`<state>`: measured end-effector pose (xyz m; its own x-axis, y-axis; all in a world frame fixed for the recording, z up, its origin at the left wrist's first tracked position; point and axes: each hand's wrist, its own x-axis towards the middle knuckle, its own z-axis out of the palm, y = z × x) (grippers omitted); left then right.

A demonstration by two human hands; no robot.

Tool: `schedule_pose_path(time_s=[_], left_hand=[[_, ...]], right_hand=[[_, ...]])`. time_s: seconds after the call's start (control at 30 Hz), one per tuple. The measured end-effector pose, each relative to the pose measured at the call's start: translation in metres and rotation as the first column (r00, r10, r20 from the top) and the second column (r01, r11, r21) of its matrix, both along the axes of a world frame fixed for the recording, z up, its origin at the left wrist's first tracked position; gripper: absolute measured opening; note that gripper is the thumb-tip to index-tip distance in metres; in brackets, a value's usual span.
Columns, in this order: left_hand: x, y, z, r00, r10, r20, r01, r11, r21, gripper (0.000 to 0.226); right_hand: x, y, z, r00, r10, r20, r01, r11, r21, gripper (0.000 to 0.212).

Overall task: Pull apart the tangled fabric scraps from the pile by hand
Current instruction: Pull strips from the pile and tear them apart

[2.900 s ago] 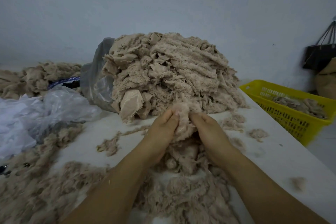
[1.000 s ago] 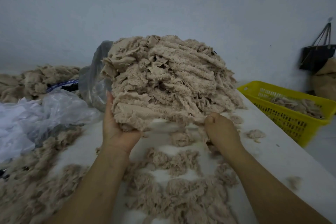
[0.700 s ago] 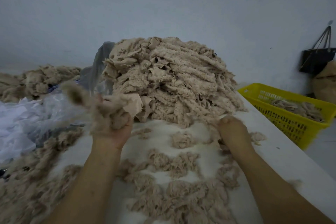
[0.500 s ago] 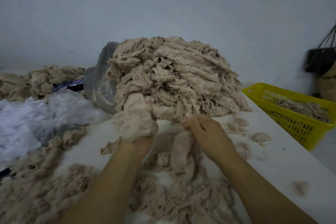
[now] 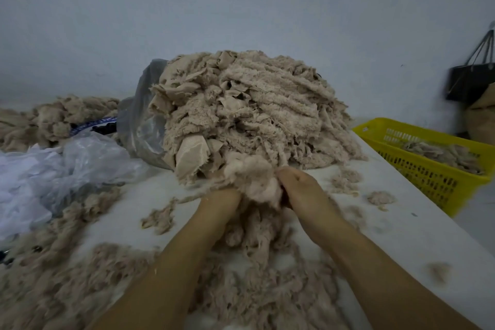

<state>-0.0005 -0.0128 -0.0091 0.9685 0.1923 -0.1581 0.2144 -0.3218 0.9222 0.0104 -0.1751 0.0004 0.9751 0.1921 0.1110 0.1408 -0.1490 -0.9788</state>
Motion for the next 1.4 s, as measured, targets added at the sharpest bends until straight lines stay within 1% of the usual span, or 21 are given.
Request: schedule_pose_path(time_s=[0.07,0.1,0.13,0.17,0.23,0.3,0.4,0.47,0.53,0.57,0.63,0.7,0.93,1.03,1.07,1.13,1.2,1.23,1.3,1.33,1.4], left_hand=[[0.001,-0.011,0.010,0.976,-0.053,0.210,0.112,0.953,-0.280,0.020],[-0.001,-0.012,0.008,0.945,-0.117,0.307,0.215,0.927,-0.308,0.015],[-0.001,-0.010,0.008,0.917,-0.177,0.359,0.296,0.903,-0.311,0.010],[-0.002,-0.009,0.011,0.904,-0.221,0.366,0.337,0.895,-0.292,0.011],[0.004,-0.005,0.007,0.913,-0.209,0.352,0.306,0.919,-0.249,0.010],[0.008,-0.005,0.004,0.936,-0.115,0.333,0.218,0.931,-0.291,0.012],[0.010,-0.004,0.007,0.966,0.121,0.229,-0.025,0.923,-0.384,0.018],[0.011,-0.001,0.009,0.963,0.189,0.194,-0.095,0.908,-0.409,0.019],[0.010,0.001,0.011,0.965,0.164,0.203,-0.070,0.913,-0.402,0.022],[0.009,0.000,0.011,0.968,0.138,0.211,-0.045,0.918,-0.394,0.022],[0.004,-0.002,0.012,0.970,0.092,0.224,0.001,0.924,-0.383,0.018],[0.001,-0.006,0.013,0.968,0.044,0.248,0.050,0.931,-0.360,0.014],[-0.008,-0.009,0.015,0.970,-0.063,0.234,0.160,0.891,-0.424,0.011],[-0.012,-0.010,0.020,0.973,-0.075,0.219,0.178,0.846,-0.502,0.017],[-0.012,-0.009,0.021,0.975,-0.081,0.208,0.181,0.833,-0.523,0.019],[-0.012,-0.008,0.023,0.984,-0.082,0.160,0.160,0.802,-0.575,0.019],[-0.010,-0.006,0.022,0.991,-0.060,0.121,0.123,0.770,-0.626,0.019],[-0.010,-0.005,0.022,0.992,-0.050,0.115,0.113,0.757,-0.644,0.020],[-0.009,-0.003,0.021,0.992,-0.037,0.117,0.106,0.740,-0.665,0.023],[-0.009,-0.003,0.020,0.991,-0.038,0.125,0.113,0.733,-0.671,0.025],[-0.010,-0.003,0.020,0.987,-0.062,0.148,0.146,0.724,-0.674,0.032]], right_hand=[[0.001,-0.007,0.001,0.995,0.032,-0.095,-0.018,0.990,0.142,0.040],[0.001,-0.008,0.000,0.994,0.044,-0.102,-0.026,0.985,0.172,0.038],[0.001,-0.009,-0.001,0.993,0.056,-0.102,-0.037,0.983,0.181,0.036],[0.002,-0.008,-0.003,0.994,0.065,-0.092,-0.048,0.984,0.174,0.033],[0.000,-0.004,-0.004,0.994,0.074,-0.075,-0.062,0.988,0.142,0.031],[-0.002,-0.002,-0.004,0.994,0.090,-0.054,-0.084,0.991,0.102,0.037],[-0.009,0.002,0.000,0.988,0.144,0.062,-0.144,0.990,0.005,0.018],[-0.013,0.005,0.001,0.970,0.203,0.136,-0.191,0.977,-0.100,0.039],[-0.016,0.011,0.002,0.943,0.243,0.227,-0.196,0.958,-0.210,0.058],[-0.016,0.013,0.001,0.928,0.251,0.277,-0.190,0.954,-0.231,0.062],[-0.015,0.016,-0.001,0.910,0.230,0.346,-0.160,0.963,-0.218,0.058],[-0.015,0.015,-0.001,0.914,0.160,0.372,-0.100,0.979,-0.176,0.046],[-0.005,0.003,0.004,0.975,-0.060,0.214,0.075,0.995,-0.064,0.013],[0.000,-0.004,0.000,0.999,-0.052,0.000,0.052,0.999,0.015,0.035],[0.002,-0.005,-0.002,0.998,-0.035,-0.060,0.038,0.998,0.048,0.037],[0.003,-0.006,-0.003,0.996,-0.038,-0.085,0.044,0.996,0.073,0.034],[0.003,-0.006,0.000,0.996,-0.087,-0.007,0.087,0.991,0.103,0.015],[0.001,-0.006,0.002,0.993,-0.112,0.045,0.106,0.987,0.125,0.013],[-0.004,-0.008,0.006,0.982,-0.099,0.163,0.077,0.988,0.136,0.020],[-0.007,-0.007,0.008,0.973,-0.064,0.221,0.044,0.994,0.098,0.027],[-0.011,-0.001,0.008,0.955,0.027,0.295,-0.009,0.998,-0.060,0.039]])
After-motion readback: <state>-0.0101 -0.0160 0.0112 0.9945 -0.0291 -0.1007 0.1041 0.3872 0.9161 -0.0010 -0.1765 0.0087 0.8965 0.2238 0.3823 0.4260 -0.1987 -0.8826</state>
